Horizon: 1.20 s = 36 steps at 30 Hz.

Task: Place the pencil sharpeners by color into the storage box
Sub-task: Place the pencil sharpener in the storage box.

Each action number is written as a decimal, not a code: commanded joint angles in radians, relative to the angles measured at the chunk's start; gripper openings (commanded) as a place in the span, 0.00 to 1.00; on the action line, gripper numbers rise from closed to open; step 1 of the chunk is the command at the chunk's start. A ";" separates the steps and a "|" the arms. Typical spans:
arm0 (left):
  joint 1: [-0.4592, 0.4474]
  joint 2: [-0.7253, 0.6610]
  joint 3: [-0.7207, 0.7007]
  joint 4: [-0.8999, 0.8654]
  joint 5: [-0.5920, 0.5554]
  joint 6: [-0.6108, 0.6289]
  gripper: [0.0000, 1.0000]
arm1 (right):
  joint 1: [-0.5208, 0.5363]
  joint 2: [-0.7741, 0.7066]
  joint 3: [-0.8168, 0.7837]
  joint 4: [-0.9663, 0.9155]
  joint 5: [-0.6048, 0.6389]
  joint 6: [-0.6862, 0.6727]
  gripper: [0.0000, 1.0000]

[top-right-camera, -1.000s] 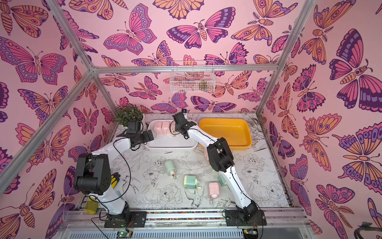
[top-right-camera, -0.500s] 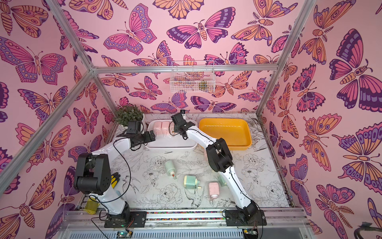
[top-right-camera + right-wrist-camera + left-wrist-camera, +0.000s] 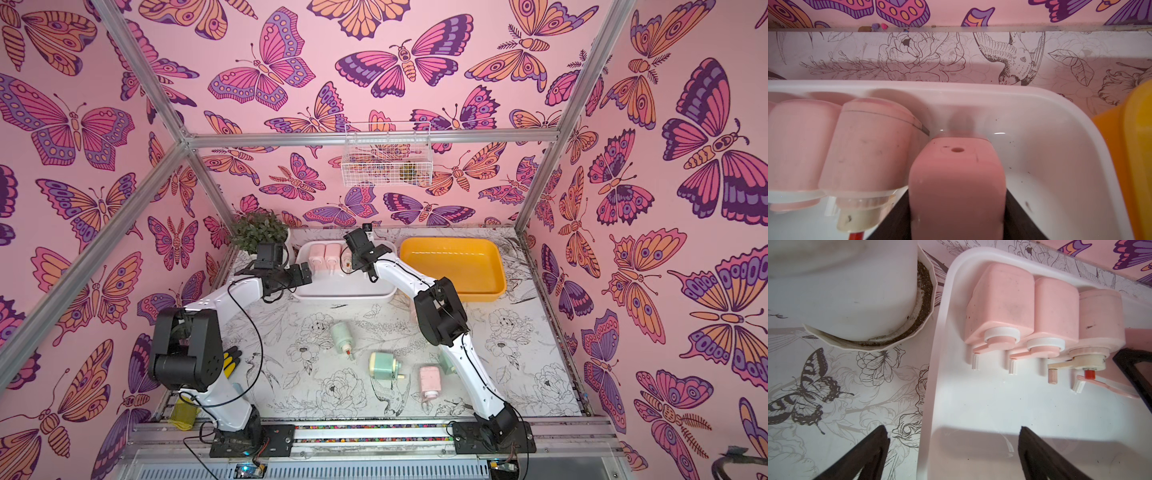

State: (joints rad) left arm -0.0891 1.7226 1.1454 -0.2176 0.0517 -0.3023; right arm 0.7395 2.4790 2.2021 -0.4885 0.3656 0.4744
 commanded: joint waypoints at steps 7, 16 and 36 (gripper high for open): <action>0.002 -0.059 -0.054 -0.015 -0.034 0.015 1.00 | 0.005 0.018 0.087 -0.064 -0.022 -0.013 0.13; 0.002 -0.067 -0.065 -0.016 0.006 0.017 1.00 | 0.003 0.104 0.237 -0.184 -0.013 -0.008 0.27; 0.002 -0.055 -0.072 -0.015 -0.012 0.020 1.00 | -0.026 0.113 0.247 -0.176 -0.094 0.029 0.70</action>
State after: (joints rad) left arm -0.0891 1.6756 1.0931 -0.2173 0.0452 -0.2951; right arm 0.7197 2.5824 2.4226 -0.6624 0.2874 0.4942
